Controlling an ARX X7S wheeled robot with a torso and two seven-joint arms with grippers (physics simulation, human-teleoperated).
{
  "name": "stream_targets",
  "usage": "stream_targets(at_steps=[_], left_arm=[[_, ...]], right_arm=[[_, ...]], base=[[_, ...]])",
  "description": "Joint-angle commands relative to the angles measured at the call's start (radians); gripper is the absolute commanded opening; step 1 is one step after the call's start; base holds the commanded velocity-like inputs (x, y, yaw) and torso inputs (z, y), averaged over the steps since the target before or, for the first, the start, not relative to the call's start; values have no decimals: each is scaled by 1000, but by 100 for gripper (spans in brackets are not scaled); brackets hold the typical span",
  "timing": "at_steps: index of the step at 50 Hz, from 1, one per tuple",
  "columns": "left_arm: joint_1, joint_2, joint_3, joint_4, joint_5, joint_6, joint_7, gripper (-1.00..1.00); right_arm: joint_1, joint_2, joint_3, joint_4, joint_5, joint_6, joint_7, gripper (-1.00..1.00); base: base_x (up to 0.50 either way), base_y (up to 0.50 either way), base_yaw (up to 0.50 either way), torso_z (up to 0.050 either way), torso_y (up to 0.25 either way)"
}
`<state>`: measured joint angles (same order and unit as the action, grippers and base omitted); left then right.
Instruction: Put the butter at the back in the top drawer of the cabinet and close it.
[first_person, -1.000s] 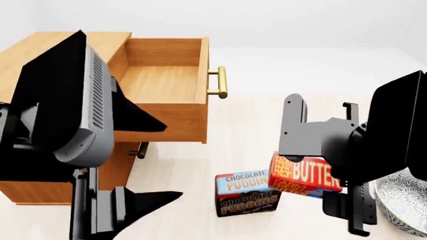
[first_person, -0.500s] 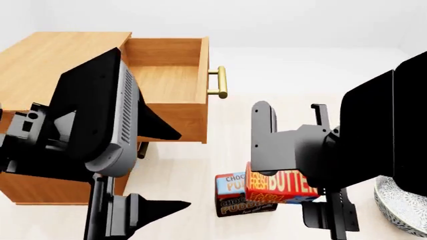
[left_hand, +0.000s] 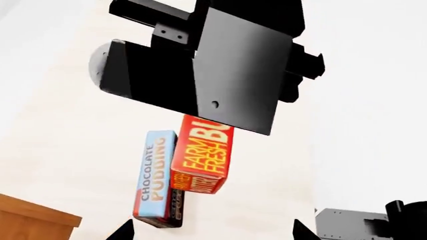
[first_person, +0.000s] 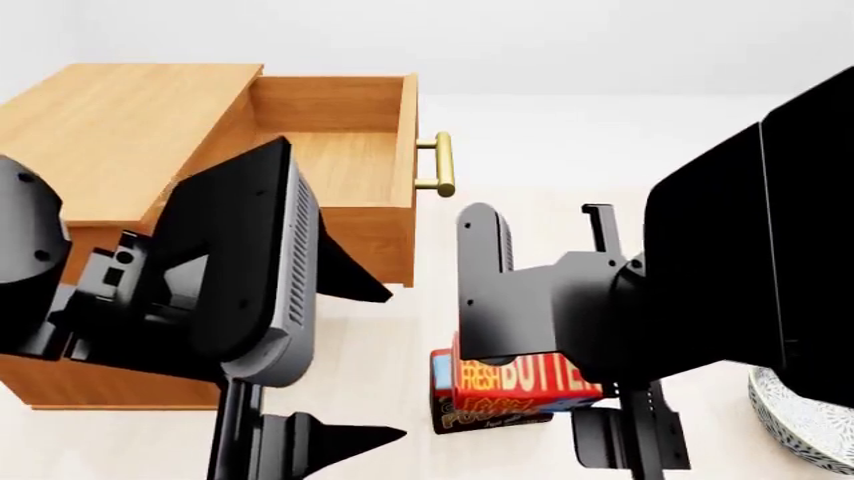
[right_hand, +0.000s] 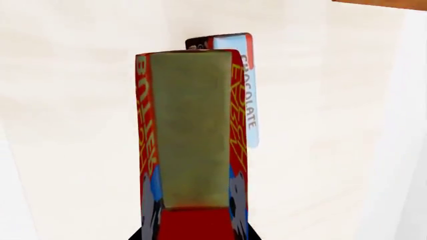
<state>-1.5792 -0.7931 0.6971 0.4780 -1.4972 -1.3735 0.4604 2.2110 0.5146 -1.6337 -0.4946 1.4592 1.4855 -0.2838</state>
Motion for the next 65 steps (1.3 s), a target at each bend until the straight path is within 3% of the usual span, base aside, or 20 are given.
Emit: stream_targets(at_steps=[1, 65], left_arm=[[27, 18, 16, 4, 29, 36, 13, 100], [158, 66, 100, 5, 196, 190, 77, 100]], right_arm=[[27, -17, 23, 3, 1, -16, 27, -100], [60, -28, 67, -1, 47, -30, 47, -100]], base=[[0, 0, 0, 0, 0], [0, 0, 0, 0, 1]])
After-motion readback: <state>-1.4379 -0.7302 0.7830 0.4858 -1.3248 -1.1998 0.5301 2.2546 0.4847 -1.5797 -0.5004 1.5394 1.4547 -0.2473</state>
